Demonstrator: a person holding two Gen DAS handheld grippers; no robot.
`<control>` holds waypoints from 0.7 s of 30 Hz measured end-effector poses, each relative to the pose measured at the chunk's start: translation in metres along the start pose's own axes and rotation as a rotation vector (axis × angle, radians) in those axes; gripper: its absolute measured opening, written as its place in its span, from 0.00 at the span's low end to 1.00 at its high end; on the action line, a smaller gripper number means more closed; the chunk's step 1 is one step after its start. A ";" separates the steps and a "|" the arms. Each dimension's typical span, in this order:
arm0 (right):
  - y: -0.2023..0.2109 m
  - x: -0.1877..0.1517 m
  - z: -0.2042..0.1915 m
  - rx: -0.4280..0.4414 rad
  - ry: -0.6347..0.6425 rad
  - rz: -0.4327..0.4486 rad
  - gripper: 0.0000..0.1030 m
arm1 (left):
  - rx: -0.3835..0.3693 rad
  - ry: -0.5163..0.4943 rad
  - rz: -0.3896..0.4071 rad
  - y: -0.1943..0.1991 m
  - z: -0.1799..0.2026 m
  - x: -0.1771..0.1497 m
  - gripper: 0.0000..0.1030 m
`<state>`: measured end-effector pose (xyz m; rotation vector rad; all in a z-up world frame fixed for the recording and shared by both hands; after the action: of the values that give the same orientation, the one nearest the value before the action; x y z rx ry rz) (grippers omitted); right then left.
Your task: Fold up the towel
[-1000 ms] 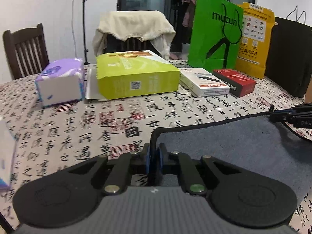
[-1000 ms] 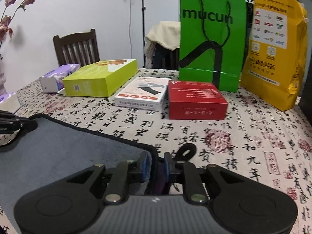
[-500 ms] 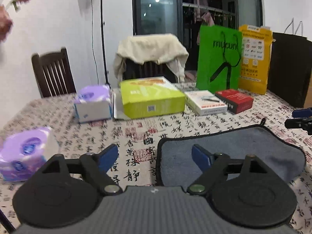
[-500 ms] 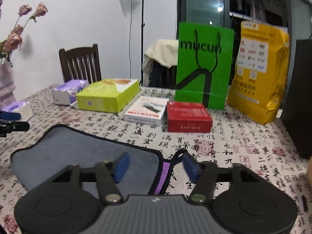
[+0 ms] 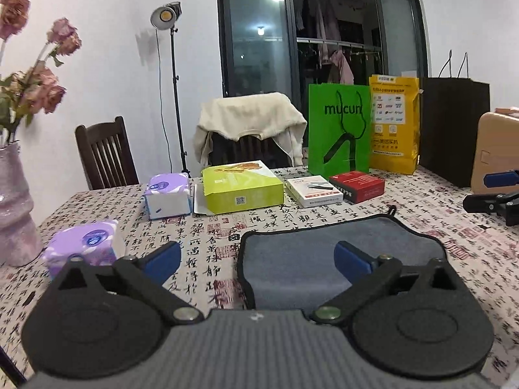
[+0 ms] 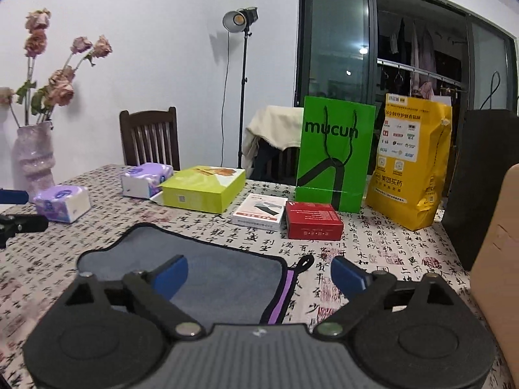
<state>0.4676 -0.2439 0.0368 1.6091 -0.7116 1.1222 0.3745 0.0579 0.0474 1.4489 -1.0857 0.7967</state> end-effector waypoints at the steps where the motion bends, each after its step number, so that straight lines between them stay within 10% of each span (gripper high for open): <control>1: 0.007 -0.001 -0.002 0.003 0.001 0.007 0.94 | 0.002 0.004 0.007 0.008 0.001 -0.001 1.00; 21: 0.100 -0.029 -0.041 0.049 0.033 0.068 0.98 | 0.043 0.071 0.069 0.105 0.008 -0.030 1.00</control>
<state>0.3567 -0.2390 0.0520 1.6140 -0.7265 1.2206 0.2649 0.0588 0.0566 1.4145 -1.0747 0.9189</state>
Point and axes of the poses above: each gripper's, at about its wrist camera, not at the fingertips, and y roughly against the way its jaws point, z to its right, x to its top, the point moved 6 cm from there along -y, roughly the way its jaws point, and after that the axes turned 6 degrees about -y, right-handed, at the moved point
